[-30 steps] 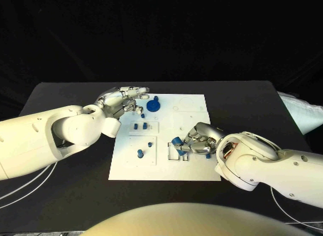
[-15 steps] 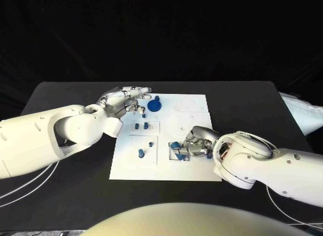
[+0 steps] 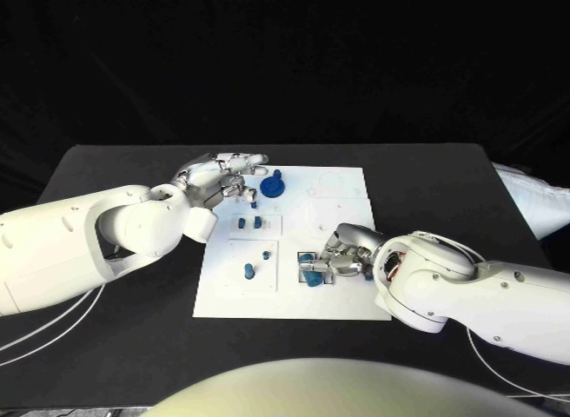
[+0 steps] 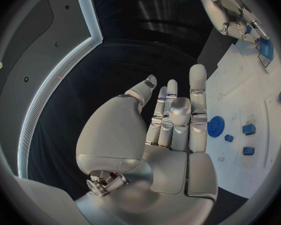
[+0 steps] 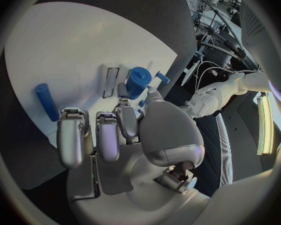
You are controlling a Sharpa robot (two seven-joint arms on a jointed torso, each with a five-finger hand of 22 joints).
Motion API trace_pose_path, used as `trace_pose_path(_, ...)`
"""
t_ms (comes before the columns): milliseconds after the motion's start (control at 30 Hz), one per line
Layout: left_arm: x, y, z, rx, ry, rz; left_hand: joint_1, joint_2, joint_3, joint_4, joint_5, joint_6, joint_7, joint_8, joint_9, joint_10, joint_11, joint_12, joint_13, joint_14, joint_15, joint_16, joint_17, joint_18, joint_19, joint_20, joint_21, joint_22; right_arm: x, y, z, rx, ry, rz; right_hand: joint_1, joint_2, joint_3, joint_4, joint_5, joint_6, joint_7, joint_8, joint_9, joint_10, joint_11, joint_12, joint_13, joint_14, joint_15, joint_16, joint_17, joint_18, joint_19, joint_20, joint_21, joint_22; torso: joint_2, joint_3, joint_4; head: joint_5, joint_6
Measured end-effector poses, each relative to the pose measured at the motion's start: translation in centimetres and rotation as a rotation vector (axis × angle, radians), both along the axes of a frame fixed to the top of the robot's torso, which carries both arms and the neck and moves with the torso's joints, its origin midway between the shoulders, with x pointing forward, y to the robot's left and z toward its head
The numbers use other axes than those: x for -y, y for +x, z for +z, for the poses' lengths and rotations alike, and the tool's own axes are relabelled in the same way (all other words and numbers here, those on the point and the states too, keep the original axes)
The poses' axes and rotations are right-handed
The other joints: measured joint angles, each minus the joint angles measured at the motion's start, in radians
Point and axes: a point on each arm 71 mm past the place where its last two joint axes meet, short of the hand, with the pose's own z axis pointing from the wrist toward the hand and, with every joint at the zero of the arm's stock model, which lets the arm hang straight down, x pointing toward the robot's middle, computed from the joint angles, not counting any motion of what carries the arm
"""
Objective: Assemble the parts on the task board
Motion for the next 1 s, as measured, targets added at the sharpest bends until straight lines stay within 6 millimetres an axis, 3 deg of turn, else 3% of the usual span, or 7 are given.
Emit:
trace_pose_path(133, -0.02, -0.01, 0.0, 0.0, 0.0, 0.0, 0.0, 0.0, 0.0, 0.0, 0.0, 0.0, 0.0, 0.0, 0.0, 0.0, 0.0, 0.0, 0.0, 0.0, 0.0, 0.0, 0.0, 0.0, 0.0, 0.0, 0.0, 0.0, 0.05, 0.04, 0.04, 0.01, -0.005, 0.002, -0.051, -0.006, -0.042, 0.002, -0.072, -0.002, 0.002, -0.004, 0.008, -0.007, 0.007, -0.019, 0.002, -0.001, -0.001, -0.004, 0.0, 0.0, 0.0, 0.0, -0.005, 0.0, 0.0, 0.0, -0.0007, 0.0, 0.0)
trace_pose_path(333, -0.05, -0.01, 0.01, 0.0, 0.0, 0.001, 0.0, 0.0, 0.0, 0.0, 0.0, 0.0, 0.0, 0.0, 0.0, 0.0, 0.0, 0.0, 0.0, 0.0, 0.0, 0.0, 0.0, 0.0, 0.0, 0.0, 0.0, 0.0, 0.33, 0.05, 0.14, 0.027, -0.015, 0.005, -0.049, -0.014, -0.053, -0.004, -0.058, -0.002, 0.002, -0.004, 0.017, -0.007, 0.007, -0.023, 0.006, -0.001, -0.001, -0.004, 0.0, 0.0, 0.0, 0.0, -0.005, 0.0, 0.0, 0.0006, -0.0003, 0.0, 0.0)
trace_pose_path(433, -0.07, -0.01, 0.01, 0.0, 0.0, 0.001, 0.0, 0.0, 0.0, 0.0, 0.0, 0.0, 0.0, 0.0, 0.0, 0.0, 0.0, 0.0, 0.0, 0.0, 0.0, 0.0, 0.0, 0.0, 0.0, 0.0, 0.0, 0.0, 0.42, 0.01, 0.2, 0.034, -0.019, 0.007, 0.005, -0.014, -0.054, -0.025, -0.031, -0.002, 0.002, -0.008, 0.024, -0.007, 0.007, -0.023, 0.009, -0.001, -0.001, -0.004, 0.0, 0.0, 0.0, 0.0, -0.005, 0.0, 0.0, 0.0012, -0.0001, 0.0, 0.0)
trace_pose_path(567, -0.08, -0.01, 0.01, 0.0, 0.001, 0.001, 0.0, 0.0, 0.0, 0.0, 0.0, 0.0, 0.0, 0.0, 0.0, 0.0, 0.0, 0.0, 0.001, 0.0, 0.0, 0.0, 0.0, 0.0, 0.0, 0.0, 0.0, 0.0, 0.42, -0.05, 0.27, 0.04, -0.022, 0.012, 0.088, -0.019, -0.038, -0.081, -0.02, -0.002, 0.002, -0.008, 0.033, -0.007, 0.007, -0.023, 0.014, -0.001, -0.001, -0.004, 0.0, 0.0, 0.0, 0.0, -0.005, 0.0, 0.0, 0.0012, 0.0, 0.0, 0.0)
trace_pose_path(767, -0.08, -0.01, 0.0, 0.0, 0.001, 0.001, 0.0, 0.0, -0.004, 0.004, 0.0, 0.0, 0.0, 0.0, -0.001, 0.0, 0.0, 0.0, 0.001, 0.0, 0.0, 0.0, -0.002, 0.0, 0.0, 0.0, 0.0, -0.001, 0.18, -0.07, 0.31, 0.053, -0.032, 0.028, 0.198, -0.021, 0.02, -0.179, -0.087, -0.003, 0.002, -0.008, 0.042, -0.009, 0.012, -0.022, 0.018, 0.001, 0.004, -0.004, 0.0, 0.0, -0.004, -0.004, -0.005, 0.0, 0.0, 0.0012, -0.0001, 0.001, 0.0)
trace_pose_path(900, -0.06, -0.01, 0.0, 0.0, 0.001, 0.0, 0.0, 0.0, -0.004, 0.004, 0.0, 0.0, 0.0, 0.0, -0.001, 0.0, 0.0, 0.0, 0.001, 0.0, 0.0, 0.0, -0.002, 0.0, 0.0, 0.0, 0.0, -0.002, 0.17, -0.02, 0.35, 0.067, -0.039, 0.033, 0.208, -0.032, 0.037, -0.196, -0.088, -0.003, 0.002, -0.012, 0.044, -0.009, 0.012, -0.023, 0.018, 0.005, 0.001, -0.004, 0.0, 0.0, -0.004, -0.004, -0.005, 0.0, 0.0, 0.0012, 0.0003, 0.001, 0.0)
trace_pose_path(1000, -0.08, 0.01, -0.01, -0.001, 0.001, 0.001, 0.0, 0.0, -0.004, 0.004, 0.0, 0.0, 0.0, 0.0, -0.001, 0.0, 0.0, 0.0, 0.001, 0.0, 0.0, 0.0, -0.002, 0.0, 0.0, 0.0, 0.0, -0.002, 0.77, -0.06, 0.48, 0.077, -0.04, 0.022, 0.208, -0.032, 0.037, -0.196, -0.058, -0.008, 0.007, -0.019, 0.044, -0.009, 0.012, -0.023, 0.018, 0.006, 0.003, -0.004, 0.0, 0.0, -0.004, -0.004, -0.005, 0.0, 0.0, 0.0012, 0.0, 0.0, 0.0)
